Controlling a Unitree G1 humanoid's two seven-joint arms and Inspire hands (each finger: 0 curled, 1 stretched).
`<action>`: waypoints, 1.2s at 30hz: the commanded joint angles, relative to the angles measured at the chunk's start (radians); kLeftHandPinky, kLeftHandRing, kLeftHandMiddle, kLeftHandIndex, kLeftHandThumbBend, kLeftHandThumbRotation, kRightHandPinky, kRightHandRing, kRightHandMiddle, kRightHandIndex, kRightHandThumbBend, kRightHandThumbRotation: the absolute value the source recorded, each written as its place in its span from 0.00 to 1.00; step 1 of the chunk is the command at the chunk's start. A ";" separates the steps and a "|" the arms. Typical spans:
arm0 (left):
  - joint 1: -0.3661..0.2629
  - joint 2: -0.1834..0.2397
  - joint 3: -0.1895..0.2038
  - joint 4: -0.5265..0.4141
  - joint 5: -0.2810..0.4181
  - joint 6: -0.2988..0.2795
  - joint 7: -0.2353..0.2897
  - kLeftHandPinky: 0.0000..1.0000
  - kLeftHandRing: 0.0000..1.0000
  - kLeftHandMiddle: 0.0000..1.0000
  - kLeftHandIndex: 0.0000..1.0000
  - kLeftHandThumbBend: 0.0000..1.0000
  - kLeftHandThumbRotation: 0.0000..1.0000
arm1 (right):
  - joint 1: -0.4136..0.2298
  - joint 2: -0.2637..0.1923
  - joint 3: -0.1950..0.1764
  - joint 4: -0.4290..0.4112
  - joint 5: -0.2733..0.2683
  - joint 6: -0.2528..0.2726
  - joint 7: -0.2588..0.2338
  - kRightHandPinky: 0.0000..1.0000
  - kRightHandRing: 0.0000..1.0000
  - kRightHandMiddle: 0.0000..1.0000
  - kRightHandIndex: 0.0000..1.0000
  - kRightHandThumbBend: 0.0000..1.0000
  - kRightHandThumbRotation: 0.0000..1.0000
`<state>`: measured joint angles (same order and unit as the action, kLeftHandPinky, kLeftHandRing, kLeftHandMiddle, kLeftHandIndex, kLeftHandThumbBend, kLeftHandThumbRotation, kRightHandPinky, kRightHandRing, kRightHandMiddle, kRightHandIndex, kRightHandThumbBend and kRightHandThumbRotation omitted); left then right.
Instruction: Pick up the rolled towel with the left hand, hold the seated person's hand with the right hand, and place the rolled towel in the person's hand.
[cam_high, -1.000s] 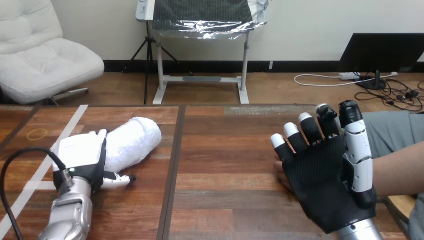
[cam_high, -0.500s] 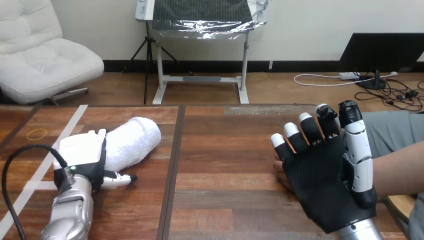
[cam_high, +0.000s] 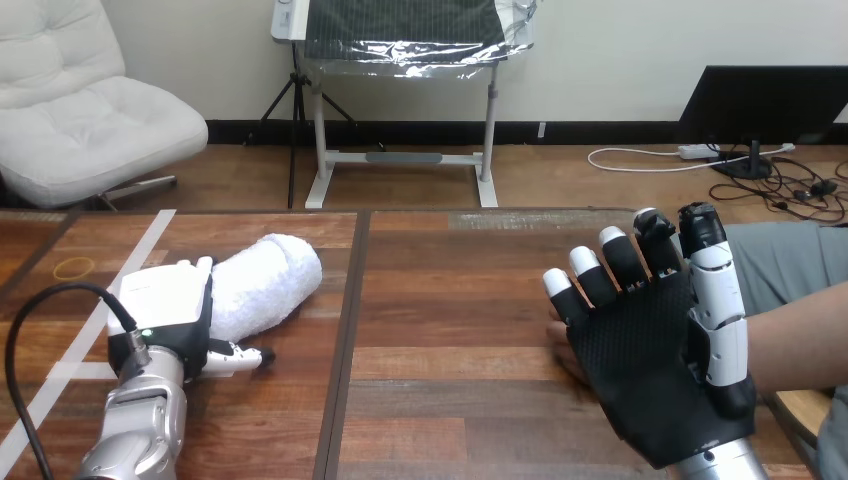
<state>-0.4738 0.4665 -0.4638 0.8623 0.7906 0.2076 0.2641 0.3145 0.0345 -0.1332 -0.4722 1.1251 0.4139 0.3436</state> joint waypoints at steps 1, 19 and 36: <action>-0.053 -0.011 -0.002 0.049 -0.003 -0.035 0.037 0.89 0.91 0.94 0.94 0.89 0.58 | 0.107 0.008 0.011 -0.009 -0.004 -0.012 0.026 0.16 0.25 0.35 0.37 0.51 0.30; -0.102 -0.031 0.008 0.247 -0.050 -0.207 0.220 0.56 0.61 0.65 0.71 0.81 0.24 | 0.115 -0.001 -0.017 -0.010 0.023 0.007 0.034 0.16 0.24 0.34 0.37 0.51 0.30; -0.167 -0.061 -0.053 0.416 -0.006 -0.218 0.264 0.27 0.33 0.43 0.59 0.75 0.01 | 0.150 -0.008 -0.066 -0.053 0.029 0.023 0.013 0.16 0.24 0.33 0.36 0.52 0.29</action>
<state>-0.6130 0.4257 -0.4741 1.2165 0.7546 -0.0049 0.5210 0.3325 0.0205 -0.2082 -0.4730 1.1362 0.4370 0.3619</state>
